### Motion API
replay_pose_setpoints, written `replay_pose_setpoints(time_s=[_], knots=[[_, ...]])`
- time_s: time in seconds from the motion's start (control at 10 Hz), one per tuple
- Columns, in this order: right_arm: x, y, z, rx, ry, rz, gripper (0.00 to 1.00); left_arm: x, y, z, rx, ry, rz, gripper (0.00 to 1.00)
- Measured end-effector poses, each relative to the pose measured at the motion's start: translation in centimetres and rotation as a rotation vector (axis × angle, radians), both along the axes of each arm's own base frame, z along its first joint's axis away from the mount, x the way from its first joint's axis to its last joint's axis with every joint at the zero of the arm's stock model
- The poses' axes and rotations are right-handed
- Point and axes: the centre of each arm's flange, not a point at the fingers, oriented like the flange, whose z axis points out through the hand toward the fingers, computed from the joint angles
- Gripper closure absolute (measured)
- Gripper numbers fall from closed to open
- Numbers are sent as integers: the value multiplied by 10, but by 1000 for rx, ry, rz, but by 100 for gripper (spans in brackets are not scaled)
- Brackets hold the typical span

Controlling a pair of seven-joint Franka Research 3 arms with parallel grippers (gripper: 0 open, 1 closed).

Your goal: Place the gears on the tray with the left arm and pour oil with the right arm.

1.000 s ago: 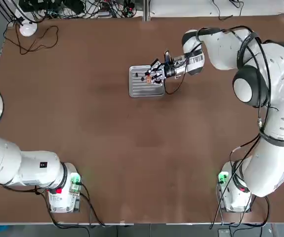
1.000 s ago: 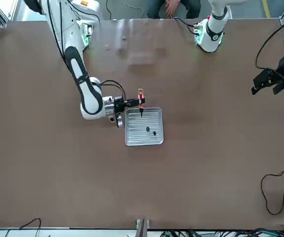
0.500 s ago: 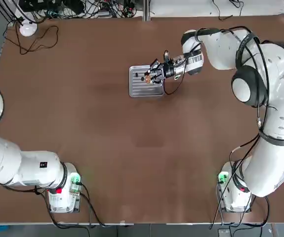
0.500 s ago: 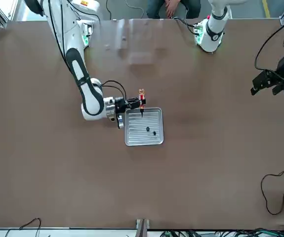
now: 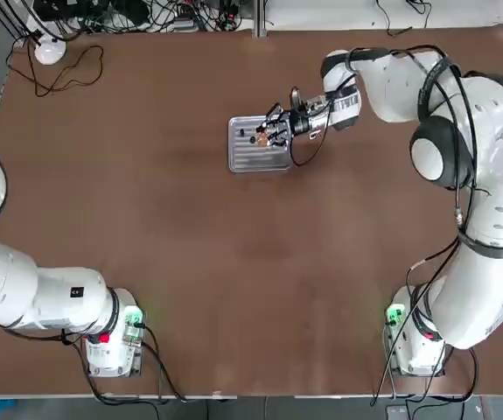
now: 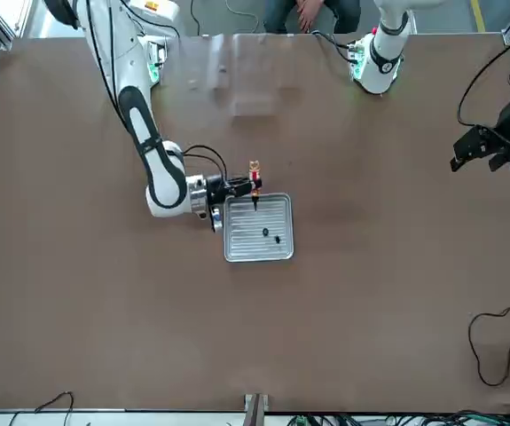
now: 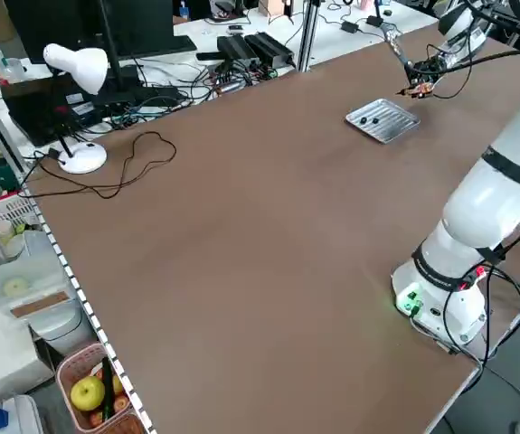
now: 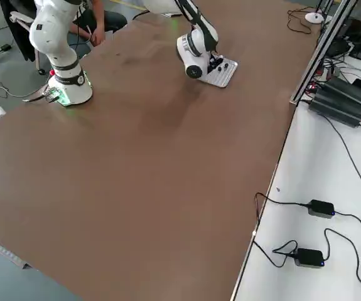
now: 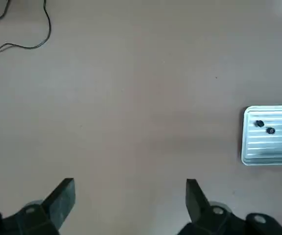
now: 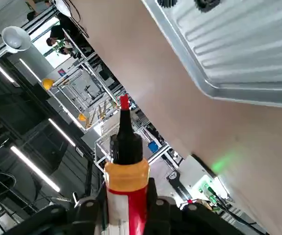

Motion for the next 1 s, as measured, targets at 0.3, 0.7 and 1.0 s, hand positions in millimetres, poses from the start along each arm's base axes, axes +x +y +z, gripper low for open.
replay_pose_setpoints(time_s=[0.3,0.7,1.0], knots=[[40,-60,29,6,-116,88,70,1,-3,-2,0,0,-4,0],[68,-186,61,44,-329,185,70,2,-4,-2,0,-4,-7,0],[68,-266,50,42,-497,219,70,2,-6,-1,-1,-9,-10,0]])
